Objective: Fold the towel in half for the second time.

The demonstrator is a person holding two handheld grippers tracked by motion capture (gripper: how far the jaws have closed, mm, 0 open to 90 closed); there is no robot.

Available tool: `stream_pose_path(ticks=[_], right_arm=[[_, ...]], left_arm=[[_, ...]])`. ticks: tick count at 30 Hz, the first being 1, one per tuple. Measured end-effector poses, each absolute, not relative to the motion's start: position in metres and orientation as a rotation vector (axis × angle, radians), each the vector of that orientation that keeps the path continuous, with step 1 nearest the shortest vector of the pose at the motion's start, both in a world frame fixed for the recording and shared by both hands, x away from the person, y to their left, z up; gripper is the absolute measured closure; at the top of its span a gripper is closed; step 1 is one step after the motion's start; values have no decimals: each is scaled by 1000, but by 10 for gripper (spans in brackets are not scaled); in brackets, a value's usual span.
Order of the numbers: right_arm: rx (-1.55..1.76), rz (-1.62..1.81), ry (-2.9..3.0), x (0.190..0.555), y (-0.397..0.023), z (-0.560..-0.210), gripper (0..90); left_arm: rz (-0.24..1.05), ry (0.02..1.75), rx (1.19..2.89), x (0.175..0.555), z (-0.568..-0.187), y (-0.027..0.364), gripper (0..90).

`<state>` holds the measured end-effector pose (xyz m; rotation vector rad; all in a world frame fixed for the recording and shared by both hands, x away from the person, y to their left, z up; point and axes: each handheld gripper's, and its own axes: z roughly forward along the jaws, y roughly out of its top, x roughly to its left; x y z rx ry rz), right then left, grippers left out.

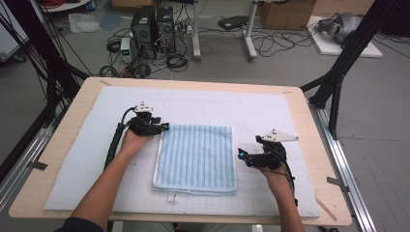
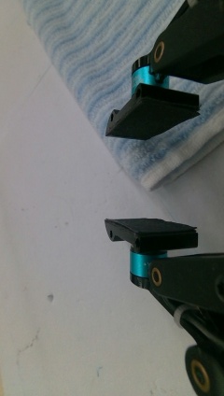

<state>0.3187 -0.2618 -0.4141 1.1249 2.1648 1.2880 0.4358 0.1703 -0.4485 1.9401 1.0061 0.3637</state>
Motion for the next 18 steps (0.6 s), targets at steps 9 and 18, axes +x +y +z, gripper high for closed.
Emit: stream_pose_path(ticks=[9,18], right_arm=[[1134,1282,2173,319,-261,-416,106],[1141,1288,2183,332,-254,-416,106]], left_arm=[[373,957,2005,434,-451,165,657],[322,932,1987,432,-447,167,866]])
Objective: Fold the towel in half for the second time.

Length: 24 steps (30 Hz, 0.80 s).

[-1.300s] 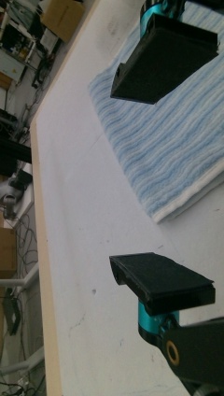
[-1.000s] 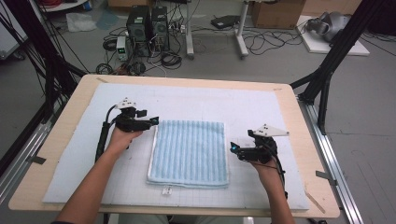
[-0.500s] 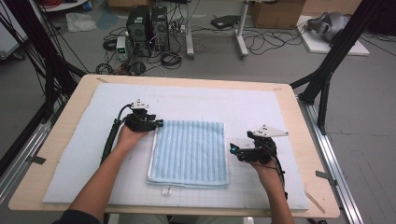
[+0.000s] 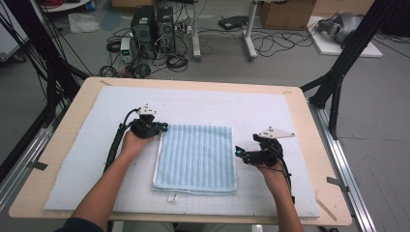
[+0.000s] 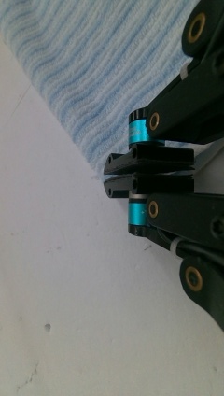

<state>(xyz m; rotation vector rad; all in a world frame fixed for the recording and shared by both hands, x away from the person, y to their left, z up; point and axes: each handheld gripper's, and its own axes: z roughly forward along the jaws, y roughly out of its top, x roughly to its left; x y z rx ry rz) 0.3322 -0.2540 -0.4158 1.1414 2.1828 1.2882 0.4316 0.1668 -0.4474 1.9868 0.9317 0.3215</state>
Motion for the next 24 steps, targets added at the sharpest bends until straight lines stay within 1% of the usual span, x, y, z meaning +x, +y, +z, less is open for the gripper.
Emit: stream_pose_path(ticks=[10,11,13,15,16,18,19,21,24], right_arm=[[1240,1227,2241,382,-235,-421,115],[1244,1216,2252,389,-232,-423,154],[1258,1189,2280,398,-227,-426,200],[1274,1156,2280,409,-222,-429,221],[1285,1159,2277,412,-221,-431,261],[1318,1157,2286,422,-218,-436,286],[1328,1148,2289,425,-217,-439,335],[1323,1110,2305,430,-215,-443,379],[1298,1087,2317,432,-213,-445,512]], left_arm=[[280,946,1920,430,-443,169,871],[280,945,1918,430,-443,169,871],[275,946,1915,430,-443,168,871],[276,948,1914,430,-444,168,871],[273,949,1912,430,-443,168,871],[273,950,1913,430,-443,169,871],[273,951,1914,430,-443,169,871],[271,960,1911,430,-443,170,871],[265,964,1908,431,-444,171,871]])
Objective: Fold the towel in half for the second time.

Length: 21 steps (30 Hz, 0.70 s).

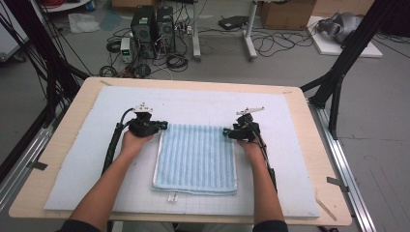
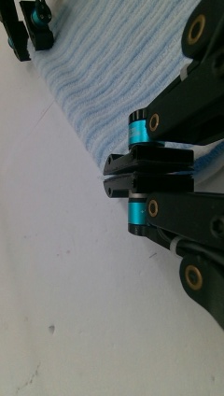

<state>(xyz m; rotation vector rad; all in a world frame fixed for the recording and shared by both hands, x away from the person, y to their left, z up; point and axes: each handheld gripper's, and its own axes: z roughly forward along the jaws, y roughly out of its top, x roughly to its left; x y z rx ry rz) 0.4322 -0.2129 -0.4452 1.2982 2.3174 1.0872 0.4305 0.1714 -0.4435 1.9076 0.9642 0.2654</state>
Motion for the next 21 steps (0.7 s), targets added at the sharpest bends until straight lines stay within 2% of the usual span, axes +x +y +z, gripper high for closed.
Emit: stream_pose_path(ticks=[1,2,3,4,5,15,21], right_arm=[[1295,1090,2316,432,-213,-445,586],[1289,1100,2327,432,-213,-445,698],[1274,1089,2337,432,-213,-444,741],[1264,1094,2353,431,-212,-444,823],[1238,1079,2359,430,-210,-443,851],[1192,1104,2255,432,-209,-427,864],[1161,1118,2196,435,-202,-414,864]], left_arm=[[264,967,1908,431,-444,172,871],[266,970,1907,431,-444,172,871],[264,973,1905,431,-445,172,872],[270,972,1906,432,-445,173,872],[272,978,1893,432,-445,174,872],[330,995,1731,436,-435,180,875],[322,971,1696,437,-429,187,875]])
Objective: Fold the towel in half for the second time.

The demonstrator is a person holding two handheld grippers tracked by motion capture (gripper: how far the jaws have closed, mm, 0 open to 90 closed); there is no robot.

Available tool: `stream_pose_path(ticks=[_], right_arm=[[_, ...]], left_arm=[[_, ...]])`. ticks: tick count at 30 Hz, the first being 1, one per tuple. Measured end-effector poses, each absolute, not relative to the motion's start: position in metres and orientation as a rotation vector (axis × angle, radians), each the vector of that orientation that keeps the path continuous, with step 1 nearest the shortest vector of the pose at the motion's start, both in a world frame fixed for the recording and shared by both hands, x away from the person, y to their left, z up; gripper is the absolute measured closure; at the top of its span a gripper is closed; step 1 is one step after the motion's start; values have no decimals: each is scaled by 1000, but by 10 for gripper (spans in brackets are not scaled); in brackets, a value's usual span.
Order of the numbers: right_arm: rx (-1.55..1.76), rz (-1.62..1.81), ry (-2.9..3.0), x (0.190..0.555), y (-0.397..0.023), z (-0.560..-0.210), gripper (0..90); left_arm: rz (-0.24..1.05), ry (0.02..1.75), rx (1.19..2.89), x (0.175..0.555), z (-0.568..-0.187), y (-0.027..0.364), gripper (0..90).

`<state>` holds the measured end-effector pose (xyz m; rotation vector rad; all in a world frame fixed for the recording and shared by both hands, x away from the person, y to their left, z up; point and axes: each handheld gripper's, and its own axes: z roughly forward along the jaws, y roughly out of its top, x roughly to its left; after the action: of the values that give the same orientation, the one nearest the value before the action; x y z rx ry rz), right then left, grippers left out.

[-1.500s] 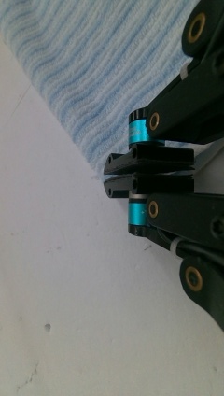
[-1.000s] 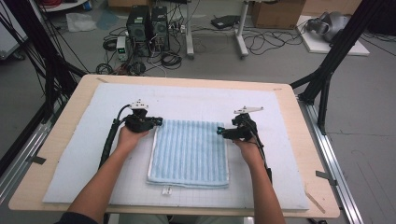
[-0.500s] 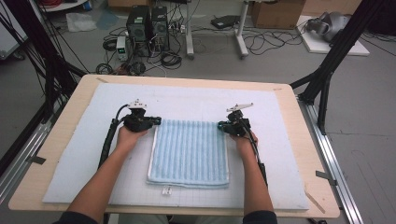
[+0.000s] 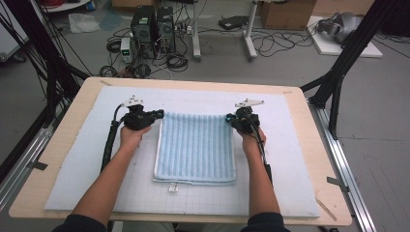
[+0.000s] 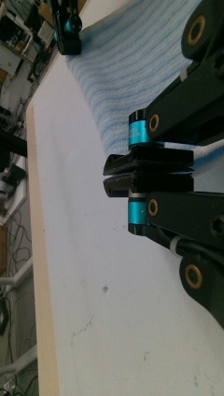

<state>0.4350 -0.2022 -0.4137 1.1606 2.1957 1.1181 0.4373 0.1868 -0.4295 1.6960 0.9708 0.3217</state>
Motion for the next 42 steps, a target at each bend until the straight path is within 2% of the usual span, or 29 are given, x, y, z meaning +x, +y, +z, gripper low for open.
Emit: stream_pose_path(ticks=[5,24,42], right_arm=[[1145,1177,2195,426,-205,-415,863],[1014,1365,2201,361,-220,-399,858],[971,1392,2240,312,-230,-413,858]], left_arm=[[277,944,1716,429,-426,192,874],[270,796,1720,366,-406,195,874],[232,748,1752,317,-424,199,873]])
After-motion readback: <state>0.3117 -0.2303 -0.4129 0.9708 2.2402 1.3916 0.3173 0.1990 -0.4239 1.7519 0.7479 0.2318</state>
